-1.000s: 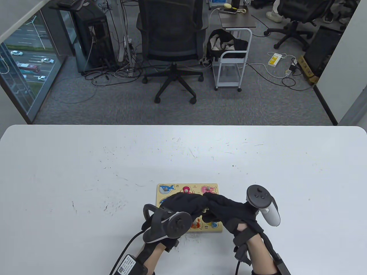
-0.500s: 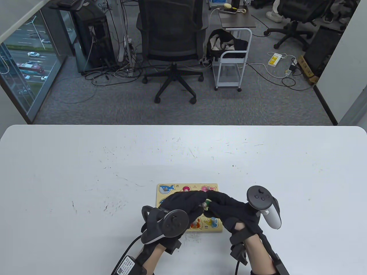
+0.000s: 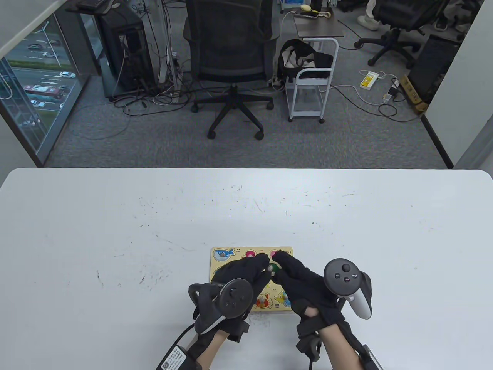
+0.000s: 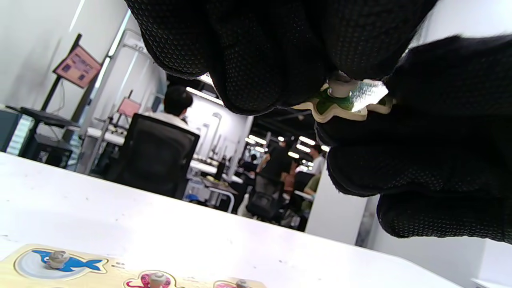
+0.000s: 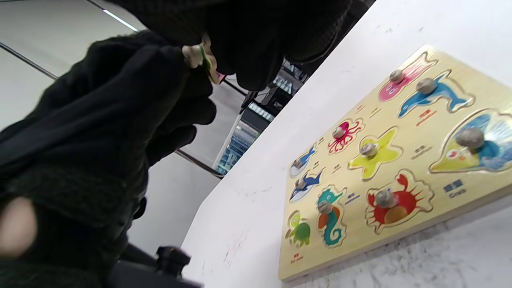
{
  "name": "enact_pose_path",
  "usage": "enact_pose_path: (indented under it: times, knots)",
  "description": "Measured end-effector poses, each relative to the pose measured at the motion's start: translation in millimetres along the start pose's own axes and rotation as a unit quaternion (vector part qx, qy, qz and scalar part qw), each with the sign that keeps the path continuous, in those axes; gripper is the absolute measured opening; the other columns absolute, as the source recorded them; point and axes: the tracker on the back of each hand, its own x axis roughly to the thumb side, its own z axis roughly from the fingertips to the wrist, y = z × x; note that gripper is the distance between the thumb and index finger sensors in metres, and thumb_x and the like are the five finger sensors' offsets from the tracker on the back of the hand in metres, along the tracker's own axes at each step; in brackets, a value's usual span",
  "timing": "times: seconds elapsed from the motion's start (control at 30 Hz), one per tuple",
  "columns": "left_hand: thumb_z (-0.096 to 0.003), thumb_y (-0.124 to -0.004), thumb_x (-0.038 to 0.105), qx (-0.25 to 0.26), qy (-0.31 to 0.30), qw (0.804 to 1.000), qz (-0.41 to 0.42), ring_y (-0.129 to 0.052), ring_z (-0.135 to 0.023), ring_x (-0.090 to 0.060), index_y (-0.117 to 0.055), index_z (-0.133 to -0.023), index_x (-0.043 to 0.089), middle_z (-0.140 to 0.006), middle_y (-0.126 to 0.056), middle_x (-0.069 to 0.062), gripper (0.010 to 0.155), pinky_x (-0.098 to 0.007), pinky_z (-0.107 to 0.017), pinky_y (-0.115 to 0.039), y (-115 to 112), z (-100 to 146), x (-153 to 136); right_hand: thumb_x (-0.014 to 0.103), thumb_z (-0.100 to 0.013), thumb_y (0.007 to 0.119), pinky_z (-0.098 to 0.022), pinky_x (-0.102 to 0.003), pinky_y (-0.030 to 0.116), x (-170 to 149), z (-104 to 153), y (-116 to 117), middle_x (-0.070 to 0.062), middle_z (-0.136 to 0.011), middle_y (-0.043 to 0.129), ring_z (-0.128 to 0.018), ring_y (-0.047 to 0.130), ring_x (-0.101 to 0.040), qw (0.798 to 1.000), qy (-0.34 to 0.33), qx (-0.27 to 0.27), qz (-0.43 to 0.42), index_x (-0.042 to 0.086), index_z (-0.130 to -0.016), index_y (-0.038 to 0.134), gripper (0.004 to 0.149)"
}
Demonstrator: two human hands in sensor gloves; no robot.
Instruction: Fit puzzle pieces into frame
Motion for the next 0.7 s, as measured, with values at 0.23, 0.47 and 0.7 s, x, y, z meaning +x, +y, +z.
enact_pose_path:
  times: [0.23,0.47,0.7]
  knots:
    - [-0.0457,-0.086,0.053,0.016,0.011,1.000,0.007,-0.102,-0.077,-0.011,-0.081,-0.095,0.038,-0.087,-0.100,0.011,0.052,-0.039,-0.066,-0.083,4.4,1.0,-2.6,0.038,-0.053,0.082,-0.065,-0.044,0.076,3.0,0.0,6.8,-0.005,-0.098,0.083,-0.082,0.095,-0.023,0.999,-0.035,0.013,-0.014,0.021,-0.105,0.059,0.060]
    - [-0.0447,-0.088,0.053,0.033,0.001,0.999,0.001,-0.103,-0.074,-0.009,-0.084,-0.089,0.040,-0.083,-0.101,0.012,0.047,-0.039,-0.065,-0.084,6.9,2.3,-3.6,0.041,-0.053,0.081,-0.065,-0.045,0.075,4.0,-0.4,7.9,-0.007,-0.099,0.082,-0.083,0.094,-0.025,0.999,-0.043,0.025,-0.023,0.020,-0.106,0.058,0.061]
    - [-0.0445,-0.089,0.052,0.016,-0.001,1.000,-0.004,-0.103,-0.074,-0.010,-0.085,-0.088,0.040,-0.083,-0.102,0.012,0.046,-0.039,-0.065,-0.084,9.1,1.6,-5.5,0.043,-0.053,0.080,-0.068,-0.050,0.069,5.1,0.6,1.5,-0.008,-0.104,0.077,-0.088,0.089,-0.030,0.998,-0.048,0.030,-0.018,0.021,-0.107,0.056,0.063]
